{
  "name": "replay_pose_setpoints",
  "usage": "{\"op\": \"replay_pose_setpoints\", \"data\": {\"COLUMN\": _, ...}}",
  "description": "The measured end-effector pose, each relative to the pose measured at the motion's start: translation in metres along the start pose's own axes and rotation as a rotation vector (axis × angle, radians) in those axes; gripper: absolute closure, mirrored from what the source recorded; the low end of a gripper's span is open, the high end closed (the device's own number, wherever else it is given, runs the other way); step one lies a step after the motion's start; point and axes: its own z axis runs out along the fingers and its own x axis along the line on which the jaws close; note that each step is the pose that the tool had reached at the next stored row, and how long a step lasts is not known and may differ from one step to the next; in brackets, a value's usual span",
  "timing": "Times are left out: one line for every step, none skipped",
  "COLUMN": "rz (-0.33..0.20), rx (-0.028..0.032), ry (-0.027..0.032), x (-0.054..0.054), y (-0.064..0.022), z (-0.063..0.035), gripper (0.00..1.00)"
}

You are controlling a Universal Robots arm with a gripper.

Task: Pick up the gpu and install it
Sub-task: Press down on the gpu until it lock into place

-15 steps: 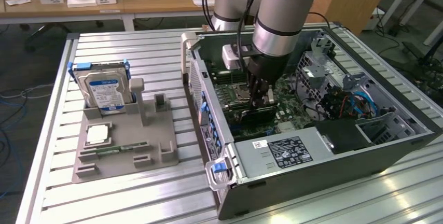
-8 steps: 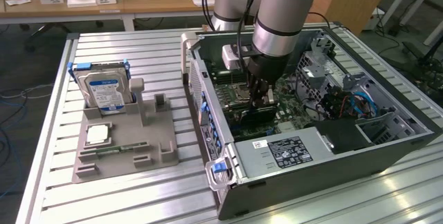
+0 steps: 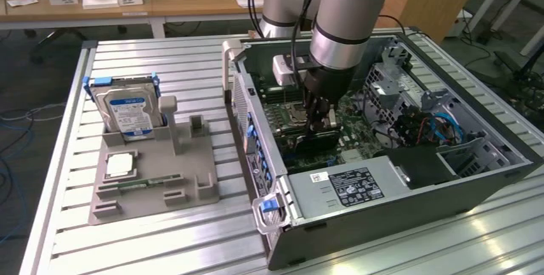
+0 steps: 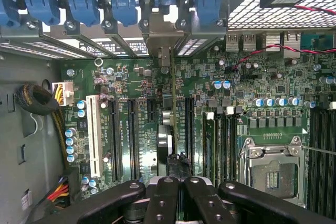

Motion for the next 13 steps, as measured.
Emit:
{"op": "replay_pose_setpoints", "data": {"rz": 0.0, "rx": 0.0, "ry": 0.0, "x": 0.0, "y": 0.0, "z": 0.0, "gripper": 0.89}}
{"op": "replay_pose_setpoints", "data": {"rz": 0.0, "rx": 0.0, "ry": 0.0001, "x": 0.0, "y": 0.0, "z": 0.0003, "gripper": 0.89}}
{"op": "replay_pose_setpoints", "data": {"rz": 0.0, "rx": -0.0001, "ry": 0.0003, "x": 0.0001, "y": 0.0, "z": 0.0006, "gripper": 0.89}}
{"op": "replay_pose_setpoints", "data": {"rz": 0.0, "rx": -0.0001, "ry": 0.0005, "x": 0.0001, "y": 0.0, "z": 0.0007, "gripper": 0.89}}
{"op": "replay_pose_setpoints", "data": {"rz": 0.0, "rx": -0.0001, "ry": 0.0005, "x": 0.0001, "y": 0.0, "z": 0.0007, "gripper": 0.89}}
{"op": "replay_pose_setpoints", "data": {"rz": 0.0, "rx": -0.0001, "ry": 0.0003, "x": 0.0001, "y": 0.0001, "z": 0.0008, "gripper": 0.89}}
{"op": "replay_pose_setpoints", "data": {"rz": 0.0, "rx": 0.0, "ry": 0.0002, "x": 0.0001, "y": 0.0001, "z": 0.0009, "gripper": 0.89}}
{"op": "replay_pose_setpoints", "data": {"rz": 0.0, "rx": 0.0, "ry": 0.0001, "x": 0.0001, "y": 0.0001, "z": 0.0009, "gripper": 0.89}}
{"op": "replay_pose_setpoints", "data": {"rz": 0.0, "rx": 0.0, "ry": 0.0, "x": 0.0001, "y": 0.0001, "z": 0.0009, "gripper": 0.89}}
{"op": "replay_pose_setpoints", "data": {"rz": 0.0, "rx": 0.0, "ry": -0.0001, "x": 0.0, "y": 0.0001, "z": 0.0009, "gripper": 0.89}}
{"op": "replay_pose_setpoints", "data": {"rz": 0.0, "rx": 0.0001, "ry": -0.0003, "x": 0.0, "y": 0.0001, "z": 0.0006, "gripper": 0.89}}
{"op": "replay_pose_setpoints", "data": {"rz": 0.0, "rx": 0.0004, "ry": -0.0011, "x": -0.0001, "y": 0.0, "z": 0.0001, "gripper": 0.89}}
{"op": "replay_pose_setpoints", "data": {"rz": 0.0, "rx": 0.0008, "ry": -0.002, "x": -0.0002, "y": 0.0, "z": -0.0009, "gripper": 0.89}}
